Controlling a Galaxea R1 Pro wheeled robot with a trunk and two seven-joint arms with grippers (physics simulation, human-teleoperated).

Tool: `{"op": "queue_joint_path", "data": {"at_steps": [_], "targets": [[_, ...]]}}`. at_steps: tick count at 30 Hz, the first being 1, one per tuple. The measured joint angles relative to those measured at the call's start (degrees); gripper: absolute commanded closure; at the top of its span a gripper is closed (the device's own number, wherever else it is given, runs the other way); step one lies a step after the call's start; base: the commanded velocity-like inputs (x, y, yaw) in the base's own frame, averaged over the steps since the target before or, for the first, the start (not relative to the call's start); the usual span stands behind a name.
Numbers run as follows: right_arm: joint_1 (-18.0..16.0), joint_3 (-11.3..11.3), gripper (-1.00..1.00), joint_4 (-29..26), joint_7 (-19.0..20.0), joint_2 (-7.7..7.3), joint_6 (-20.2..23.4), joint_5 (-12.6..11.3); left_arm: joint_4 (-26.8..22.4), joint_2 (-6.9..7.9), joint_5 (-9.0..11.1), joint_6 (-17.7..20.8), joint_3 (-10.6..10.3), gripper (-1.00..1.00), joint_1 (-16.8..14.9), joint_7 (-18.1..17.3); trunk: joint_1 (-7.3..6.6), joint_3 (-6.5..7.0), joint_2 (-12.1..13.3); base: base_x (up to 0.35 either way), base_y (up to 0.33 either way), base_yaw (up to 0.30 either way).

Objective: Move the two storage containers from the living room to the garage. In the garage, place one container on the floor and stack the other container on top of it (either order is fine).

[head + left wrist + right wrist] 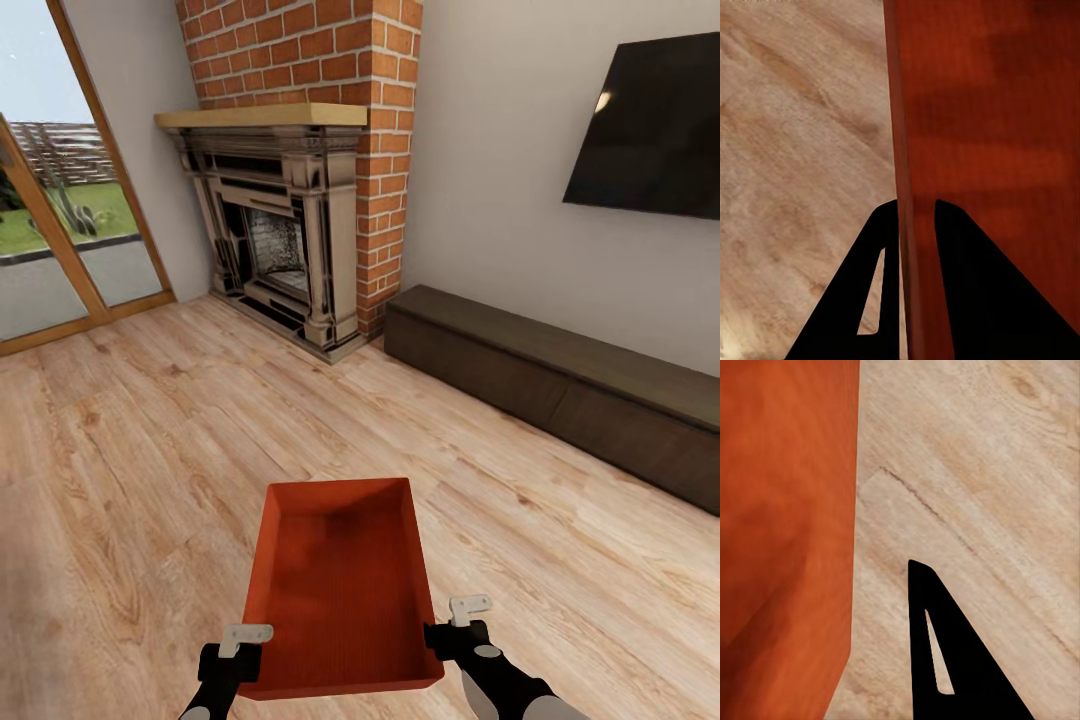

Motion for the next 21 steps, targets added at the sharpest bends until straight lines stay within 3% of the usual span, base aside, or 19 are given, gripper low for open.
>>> {"op": "queue_joint_path", "data": {"at_steps": [15,21], "targets": [[0.0,-0.01,1.0,0.0,0.0,-0.01,-0.01,0.01,-0.01,0.0,-0.01,-0.02,0.0,1.0,0.0,0.0,0.0,0.0,0.0,-0.003,0.0,0.0],[0.0,0.0,1.0,0.0,0.0,-0.01,-0.03,0.0,-0.01,0.0,-0.04,-0.02,0.0,1.0,0.0,-0.01,0.02,0.0,0.0,-0.184,0.0,0.0]]}}
